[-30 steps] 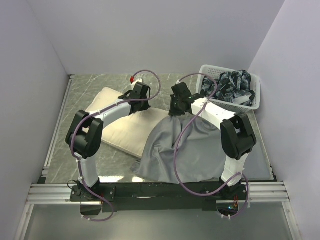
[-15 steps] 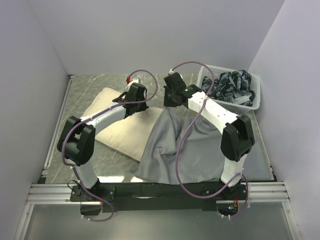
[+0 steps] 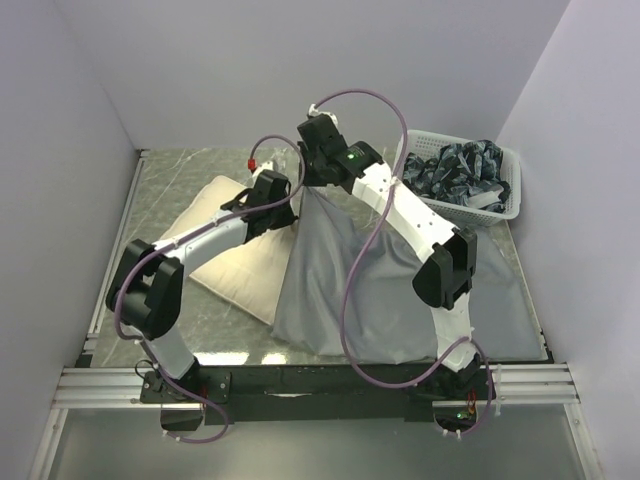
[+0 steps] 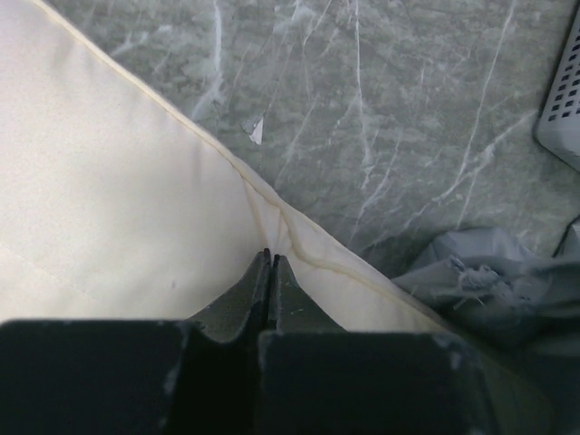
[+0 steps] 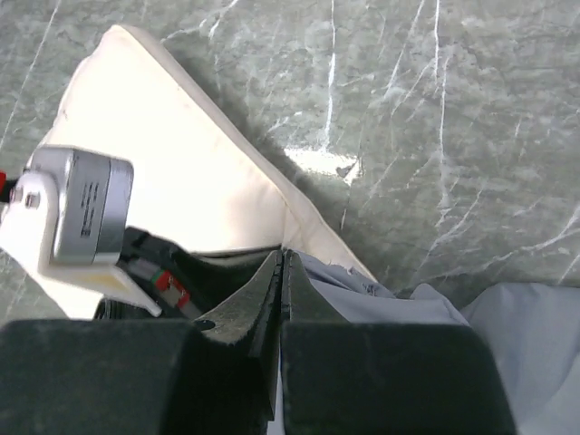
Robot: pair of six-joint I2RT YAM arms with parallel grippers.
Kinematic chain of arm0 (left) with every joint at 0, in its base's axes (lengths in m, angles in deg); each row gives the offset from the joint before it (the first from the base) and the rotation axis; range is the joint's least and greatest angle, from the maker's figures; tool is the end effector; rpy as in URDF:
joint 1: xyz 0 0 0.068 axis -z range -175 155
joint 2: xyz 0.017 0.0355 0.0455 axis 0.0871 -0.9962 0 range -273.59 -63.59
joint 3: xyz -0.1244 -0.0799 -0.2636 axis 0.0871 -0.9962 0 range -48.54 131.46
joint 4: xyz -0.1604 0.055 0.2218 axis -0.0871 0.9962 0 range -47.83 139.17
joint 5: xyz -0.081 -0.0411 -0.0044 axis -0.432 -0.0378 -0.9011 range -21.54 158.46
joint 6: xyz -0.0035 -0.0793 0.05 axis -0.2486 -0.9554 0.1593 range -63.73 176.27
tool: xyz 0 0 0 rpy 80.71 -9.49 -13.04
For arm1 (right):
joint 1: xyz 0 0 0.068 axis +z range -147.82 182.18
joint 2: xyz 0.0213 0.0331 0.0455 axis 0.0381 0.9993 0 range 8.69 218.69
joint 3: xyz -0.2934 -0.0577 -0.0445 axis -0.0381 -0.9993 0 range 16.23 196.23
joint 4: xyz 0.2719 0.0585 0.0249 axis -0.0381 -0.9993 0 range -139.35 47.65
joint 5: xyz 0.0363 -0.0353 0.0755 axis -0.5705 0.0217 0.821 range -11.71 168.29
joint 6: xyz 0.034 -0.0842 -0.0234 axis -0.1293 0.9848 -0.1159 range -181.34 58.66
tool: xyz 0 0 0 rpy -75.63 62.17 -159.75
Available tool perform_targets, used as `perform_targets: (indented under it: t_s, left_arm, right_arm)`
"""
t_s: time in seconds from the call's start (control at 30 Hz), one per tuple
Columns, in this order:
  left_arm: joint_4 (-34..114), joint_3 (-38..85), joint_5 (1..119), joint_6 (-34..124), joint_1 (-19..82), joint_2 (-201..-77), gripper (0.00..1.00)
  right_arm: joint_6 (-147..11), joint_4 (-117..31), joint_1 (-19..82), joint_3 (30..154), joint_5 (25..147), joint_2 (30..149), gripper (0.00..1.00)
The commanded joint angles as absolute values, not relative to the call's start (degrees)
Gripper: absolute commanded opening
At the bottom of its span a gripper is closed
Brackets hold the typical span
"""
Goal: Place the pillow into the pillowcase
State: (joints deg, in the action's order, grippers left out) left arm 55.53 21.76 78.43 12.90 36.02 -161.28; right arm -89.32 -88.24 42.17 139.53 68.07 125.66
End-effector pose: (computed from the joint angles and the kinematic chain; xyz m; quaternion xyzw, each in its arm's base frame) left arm 0.3850 -0.2145 0.2343 -0.1334 0.8965 -0.1880 0.3784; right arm 0.4161 0.3293 0.3646 -0.0565 0.9001 0.1705 0.3969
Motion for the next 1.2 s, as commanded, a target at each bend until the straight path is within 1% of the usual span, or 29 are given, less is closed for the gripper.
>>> perform_targets:
  t_s: [0.0,0.07,0.17,0.2,0.27,0.3,0.33,0.37,0.4,0.43,0.47,0.5,0.53,0.57,0.6,0.63,0.67,0.7,0.73,0.77,0.83,0.87,0.93,1.03,1.17]
  left_arm:
    - [53.42,21.32,72.6,8.82,35.59,-157.98,0.01]
    - [52.89,22.55,70.58,7.59,32.35,-158.95,0.01]
    - [53.5,26.77,68.99,5.56,28.04,-163.67,0.01]
    - [53.16,29.22,65.76,4.17,26.98,-164.91,0.01]
    - [50.8,31.25,62.41,2.75,24.52,-168.25,0.01]
    - [50.08,33.44,60.65,2.22,24.16,-169.22,0.01]
    - [49.99,34.94,58.28,2.48,23.9,-170.19,0.01]
    - [52.08,36.61,57.91,3.01,23.89,-171.68,0.09]
    - [52.97,38.97,58.34,4.49,23.89,-171.87,0.16]
    - [53.76,39.17,59.48,4.85,23.89,-171.52,0.26]
    - [54.03,38.82,60.36,5.55,23.63,-170.04,0.42]
    - [53.94,37.08,60.8,5.56,23.28,-168.98,0.46]
    - [54.12,36.11,61.85,5.47,22.49,-167.93,0.51]
    - [54.38,35.05,62.47,5.47,22.05,-165.65,0.64]
    - [55.43,33.04,63.7,5.47,21.7,-164.15,0.7]
    - [56.39,32.06,65.19,5.47,21.17,-162.66,0.74]
    - [57.97,30.49,70.08,5.3,20.82,-159.42,0.78]
    - [61.55,29.69,73.26,4.95,20.64,-157.56,0.8]
    - [63.94,28.9,76.68,4.42,19.94,-155.72,0.87]
    - [65.62,26.54,84.46,3.37,19.59,-151.7,0.9]
    - [70.09,23.11,91.89,1.09,18.28,-147.28,0.96]
    - [70.72,18.82,94.62,-1.1,17.48,-143.0,0.97]
    - [71.08,14.23,94.39,-1.99,13.98,-138.84,0.99]
    - [72.92,7.29,93.59,-3.58,11.07,-132.51,0.99]
    - [72.58,-2.9,90.09,-5.6,9.39,-125.31,0.99]
  right_arm:
    - [-89.81,-83.49,44.36,140.43,69.32,124.01,0.0]
    - [-89.9,-81.21,45.59,135.77,68.8,121.47,0.0]
    - [-90.51,-77.53,47.09,128.74,69.23,117.33,0.0]
    - [-90.78,-76.55,47.35,127.16,69.93,116.54,0.02]
    - [-90.69,-75.75,47.44,125.04,69.68,115.65,0.07]
    - [-90.34,-76.36,47.45,125.21,69.59,116.0,0.16]
    - [-90.08,-78.28,47.27,126.6,68.46,116.79,0.19]
    - [-89.73,-79.17,47.1,127.05,67.83,116.97,0.22]
    - [-89.38,-79.7,47.18,126.8,67.13,116.88,0.34]
    - [-89.2,-79.79,47.09,126.18,66.43,115.93,0.41]
    - [-89.2,-79.53,46.75,125.31,66.16,115.22,0.45]
    - [-89.2,-79.18,46.74,123.21,65.98,114.26,0.53]
    - [-89.2,-78.39,46.65,121.97,65.81,112.33,0.57]
    - [-89.28,-78.13,46.65,120.83,65.72,111.44,0.6]
    - [-89.37,-77.95,46.65,118.47,65.72,110.56,0.62]
    - [-89.46,-77.34,46.83,116.79,65.98,108.64,0.62]
    - [-89.98,-76.55,47.35,114.86,66.59,107.58,0.62]
    - [-90.25,-75.67,47.79,110.4,67.03,106.43,0.62]
    - [-90.6,-73.23,48.32,108.1,67.56,104.6,0.62]
    - [-91.47,-72.24,49.02,105.98,68.17,103.88,0.62]
    - [-92.01,-70.14,50.69,101.76,68.44,103.0,0.62]
    - [-92.44,-69.69,51.13,101.14,68.62,103.26,0.62]
    - [-92.63,-69.51,51.66,101.13,69.06,104.75,0.61]
    - [-92.45,-69.6,52.89,103.15,69.41,106.94,0.61]
    - [-91.92,-71.7,54.47,106.31,67.75,110.72,0.62]
